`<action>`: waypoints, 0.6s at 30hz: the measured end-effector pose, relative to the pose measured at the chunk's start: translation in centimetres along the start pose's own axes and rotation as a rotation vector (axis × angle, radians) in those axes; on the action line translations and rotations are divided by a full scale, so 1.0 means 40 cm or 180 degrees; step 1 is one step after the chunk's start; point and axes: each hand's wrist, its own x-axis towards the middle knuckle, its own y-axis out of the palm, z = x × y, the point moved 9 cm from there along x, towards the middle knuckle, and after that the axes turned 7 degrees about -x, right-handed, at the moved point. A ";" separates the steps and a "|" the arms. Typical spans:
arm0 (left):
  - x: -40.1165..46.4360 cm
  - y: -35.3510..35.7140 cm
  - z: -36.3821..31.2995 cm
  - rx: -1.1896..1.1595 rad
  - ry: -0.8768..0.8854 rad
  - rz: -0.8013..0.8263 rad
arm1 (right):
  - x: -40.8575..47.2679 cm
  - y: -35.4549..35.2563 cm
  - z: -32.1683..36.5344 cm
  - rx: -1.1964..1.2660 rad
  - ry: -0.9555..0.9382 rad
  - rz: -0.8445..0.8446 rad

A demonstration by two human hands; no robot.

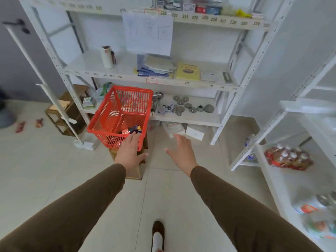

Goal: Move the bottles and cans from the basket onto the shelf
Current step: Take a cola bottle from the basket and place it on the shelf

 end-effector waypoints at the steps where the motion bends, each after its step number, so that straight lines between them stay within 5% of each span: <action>1: 0.041 -0.017 0.039 -0.0069 -0.0147 -0.0027 | 0.055 0.027 0.012 0.0083 0.0044 0.0055; 10: 0.314 -0.167 0.340 -0.0500 -0.1203 -0.0277 | 0.467 0.231 0.173 0.0605 0.0049 0.0574; 18: 0.544 -0.159 0.512 -0.0351 -0.1316 -0.0014 | 0.652 0.438 0.246 0.1048 0.0442 0.1094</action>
